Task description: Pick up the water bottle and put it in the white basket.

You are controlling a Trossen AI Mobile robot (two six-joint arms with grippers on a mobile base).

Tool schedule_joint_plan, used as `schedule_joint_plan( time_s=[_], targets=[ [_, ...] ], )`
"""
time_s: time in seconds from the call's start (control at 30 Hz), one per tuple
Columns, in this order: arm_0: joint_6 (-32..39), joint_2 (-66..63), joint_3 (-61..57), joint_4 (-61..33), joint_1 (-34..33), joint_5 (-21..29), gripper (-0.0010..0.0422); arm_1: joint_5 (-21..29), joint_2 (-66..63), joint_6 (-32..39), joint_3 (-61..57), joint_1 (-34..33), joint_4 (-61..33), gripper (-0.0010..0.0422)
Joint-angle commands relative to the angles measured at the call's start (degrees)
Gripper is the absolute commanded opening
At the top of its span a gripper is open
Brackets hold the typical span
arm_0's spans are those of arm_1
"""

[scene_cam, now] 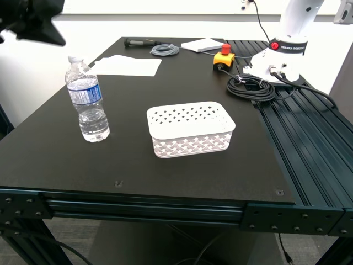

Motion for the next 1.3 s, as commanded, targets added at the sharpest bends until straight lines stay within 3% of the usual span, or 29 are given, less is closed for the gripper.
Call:
schedule_joint_plan(
  time_s=[0.03, 0.13, 0.33, 0.4, 0.5, 0.7, 0.83, 0.97, 1.2, 1.3],
  targets=[
    [0.0, -0.02, 0.04, 0.13, 0.02, 0.02, 0.0001, 2.84, 1.49, 0.48, 5.49, -0.04, -3.69, 0.0015],
    [0.0, -0.02, 0.04, 0.15, 0.02, 0.02, 0.0001, 2.84, 1.55, 2.32, 10.67, -0.04, -7.61, 0.0069],
    [0.0, -0.02, 0.04, 0.13, 0.02, 0.02, 0.0001, -1.27, 2.56, 5.18, 15.52, -0.07, -15.8, 0.0285],
    [0.0, -0.02, 0.04, 0.17, 0.02, 0.02, 0.0001, -2.21, 4.61, 5.01, 16.37, -0.15, -19.17, 0.0331],
    [0.0, -0.02, 0.04, 0.11, 0.04, 0.02, 0.0001, -2.25, 8.85, 5.03, 16.96, -0.83, -22.88, 0.0323],
    [0.0, -0.02, 0.04, 0.09, 0.02, 0.02, 0.0001, -1.05, 13.6, 5.01, 17.2, -2.99, -22.93, 0.0192],
    [0.0, -0.02, 0.04, 0.17, 0.04, 0.02, 0.0001, -0.09, 14.45, 5.07, 17.29, -4.94, -22.38, 0.0151],
    [0.0, -0.02, 0.04, 0.11, 0.02, 0.02, 0.0001, -0.09, 14.75, 5.05, 17.29, -6.38, -22.08, 0.0191],
    [0.0, -0.02, 0.04, 0.13, 0.02, 0.0, 0.0001, -3.43, 14.73, 4.79, 17.29, -6.49, -23.56, 0.0365],
    [0.0, -0.02, 0.04, 0.13, 0.04, 0.0, 0.0001, -3.21, 14.73, 4.42, 17.29, -6.71, -23.63, 0.0358]
  ],
)
